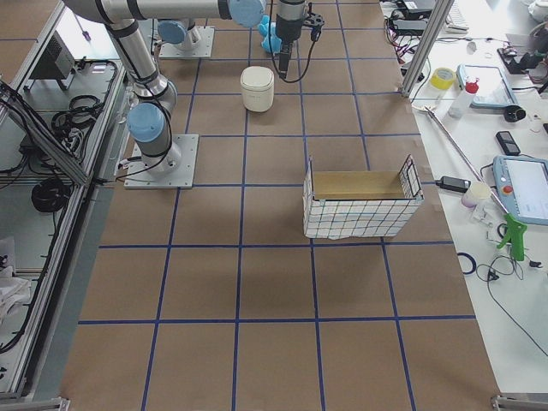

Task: Open trash can with right arm
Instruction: 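Move the right gripper over the white trash can lid, then lower the right gripper and grip the lid edge farthest from the robot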

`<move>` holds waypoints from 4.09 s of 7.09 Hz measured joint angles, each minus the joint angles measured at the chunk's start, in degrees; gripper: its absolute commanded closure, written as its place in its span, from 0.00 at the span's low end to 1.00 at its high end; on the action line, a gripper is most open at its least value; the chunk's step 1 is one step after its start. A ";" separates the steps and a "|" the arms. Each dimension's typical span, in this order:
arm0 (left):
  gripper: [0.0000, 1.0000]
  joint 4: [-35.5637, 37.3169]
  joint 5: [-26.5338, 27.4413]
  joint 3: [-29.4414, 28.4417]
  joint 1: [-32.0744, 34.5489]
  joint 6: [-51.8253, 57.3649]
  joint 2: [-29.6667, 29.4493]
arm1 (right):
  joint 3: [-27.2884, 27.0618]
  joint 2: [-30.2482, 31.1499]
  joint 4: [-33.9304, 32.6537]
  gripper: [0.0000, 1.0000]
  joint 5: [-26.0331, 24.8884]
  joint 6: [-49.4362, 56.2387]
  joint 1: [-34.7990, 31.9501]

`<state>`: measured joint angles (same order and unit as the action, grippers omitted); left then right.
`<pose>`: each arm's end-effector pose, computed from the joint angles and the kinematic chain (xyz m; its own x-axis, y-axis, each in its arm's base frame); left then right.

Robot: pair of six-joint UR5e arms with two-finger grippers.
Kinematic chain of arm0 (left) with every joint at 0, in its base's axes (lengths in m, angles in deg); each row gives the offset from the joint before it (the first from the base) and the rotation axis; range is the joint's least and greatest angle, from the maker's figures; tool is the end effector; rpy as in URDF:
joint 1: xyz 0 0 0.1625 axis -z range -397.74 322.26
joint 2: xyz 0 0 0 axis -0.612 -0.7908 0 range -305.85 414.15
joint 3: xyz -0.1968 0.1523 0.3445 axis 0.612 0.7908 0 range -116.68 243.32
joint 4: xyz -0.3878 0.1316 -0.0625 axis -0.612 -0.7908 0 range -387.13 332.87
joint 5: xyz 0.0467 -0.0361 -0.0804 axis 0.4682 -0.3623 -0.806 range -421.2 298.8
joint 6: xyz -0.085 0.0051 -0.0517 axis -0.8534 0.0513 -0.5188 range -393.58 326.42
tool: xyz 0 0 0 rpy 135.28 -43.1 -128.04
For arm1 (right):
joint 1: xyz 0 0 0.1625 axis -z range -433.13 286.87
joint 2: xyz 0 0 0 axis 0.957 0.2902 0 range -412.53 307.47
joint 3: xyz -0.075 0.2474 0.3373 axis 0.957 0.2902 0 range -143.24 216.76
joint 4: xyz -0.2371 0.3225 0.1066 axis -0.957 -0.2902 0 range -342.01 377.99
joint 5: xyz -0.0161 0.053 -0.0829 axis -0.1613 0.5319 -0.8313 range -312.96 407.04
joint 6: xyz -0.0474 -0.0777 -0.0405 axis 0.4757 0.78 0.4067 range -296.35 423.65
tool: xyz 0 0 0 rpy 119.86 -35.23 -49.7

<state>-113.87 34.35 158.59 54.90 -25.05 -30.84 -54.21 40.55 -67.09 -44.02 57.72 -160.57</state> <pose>-0.1446 -0.4538 0.4902 -0.9767 0.1881 -0.1033 0.1928 0.9805 -0.0375 0.1106 -0.4692 0.4969 -0.9889 0.1467 0.0234 0.1476 0.9879 0.0468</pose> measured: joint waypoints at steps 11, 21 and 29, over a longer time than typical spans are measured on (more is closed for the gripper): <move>0.00 0.00 -0.02 0.00 0.00 0.00 0.00 | -4.93 -0.28 -0.83 1.00 3.36 -6.62 -8.79; 0.00 0.00 -0.02 0.00 0.00 0.00 0.00 | -19.10 -4.47 -17.72 1.00 5.46 -13.53 -19.50; 0.00 0.00 -0.02 0.00 0.00 0.00 0.00 | -21.31 -6.26 -18.19 1.00 5.41 -13.55 -19.82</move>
<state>-113.87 34.33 158.59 54.90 -25.05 -30.84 -75.52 34.29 -85.28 -38.61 44.18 -180.39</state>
